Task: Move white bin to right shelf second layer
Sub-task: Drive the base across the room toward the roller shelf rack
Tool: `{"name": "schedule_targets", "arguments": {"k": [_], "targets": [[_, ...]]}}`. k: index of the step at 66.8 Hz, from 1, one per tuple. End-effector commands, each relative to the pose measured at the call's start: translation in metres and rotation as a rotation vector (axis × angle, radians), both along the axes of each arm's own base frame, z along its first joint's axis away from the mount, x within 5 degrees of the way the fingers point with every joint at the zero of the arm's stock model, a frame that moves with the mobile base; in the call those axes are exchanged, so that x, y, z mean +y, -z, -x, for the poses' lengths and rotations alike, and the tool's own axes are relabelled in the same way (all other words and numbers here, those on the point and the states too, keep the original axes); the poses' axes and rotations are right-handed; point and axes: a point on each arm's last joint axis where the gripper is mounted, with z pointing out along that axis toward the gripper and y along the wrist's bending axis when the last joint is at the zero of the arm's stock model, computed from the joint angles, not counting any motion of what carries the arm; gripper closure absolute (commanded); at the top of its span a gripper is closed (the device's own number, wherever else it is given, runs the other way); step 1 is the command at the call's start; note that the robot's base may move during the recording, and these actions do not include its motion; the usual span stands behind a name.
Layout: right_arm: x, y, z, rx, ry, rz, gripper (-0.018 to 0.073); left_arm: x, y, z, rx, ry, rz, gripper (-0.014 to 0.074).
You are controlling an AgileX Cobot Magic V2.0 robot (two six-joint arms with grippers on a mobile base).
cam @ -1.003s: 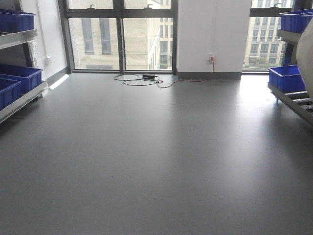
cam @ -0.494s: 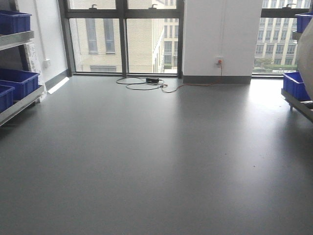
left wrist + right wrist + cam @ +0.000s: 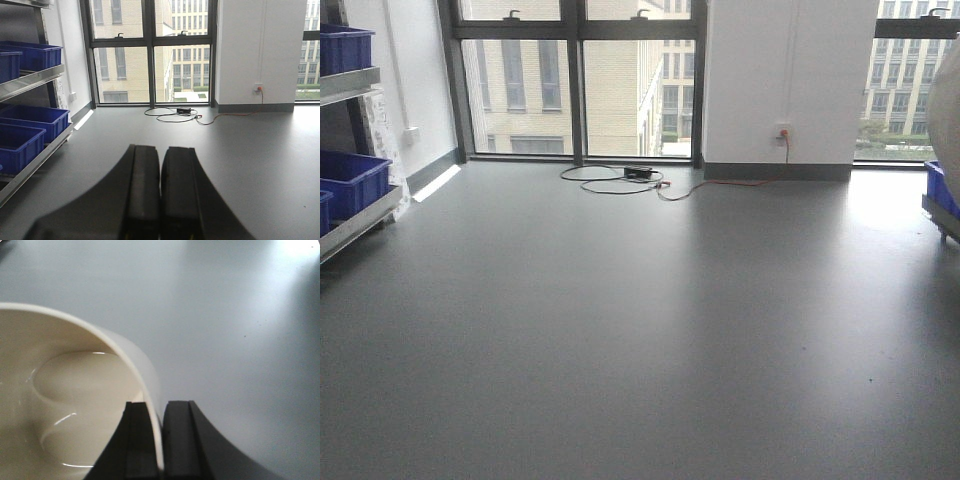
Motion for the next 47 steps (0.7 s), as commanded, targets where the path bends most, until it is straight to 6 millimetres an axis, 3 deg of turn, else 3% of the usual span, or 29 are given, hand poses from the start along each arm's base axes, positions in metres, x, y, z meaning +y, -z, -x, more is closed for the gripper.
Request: {"name": "schedule_targets", "arguments": {"k": [1,47], "targets": [[-0.0007,-0.0161,-0.0031,-0.111,0.015,-0.013,0.0472,0.0,0.0044,0.0003,-0.058,0.003,0.009,0.0512],[-0.0007,-0.016,-0.0033,-0.11,0.015,-0.013,0.0472,0.0,0.0044,0.0003,-0.058,0.003,0.009,0.0512]]}}
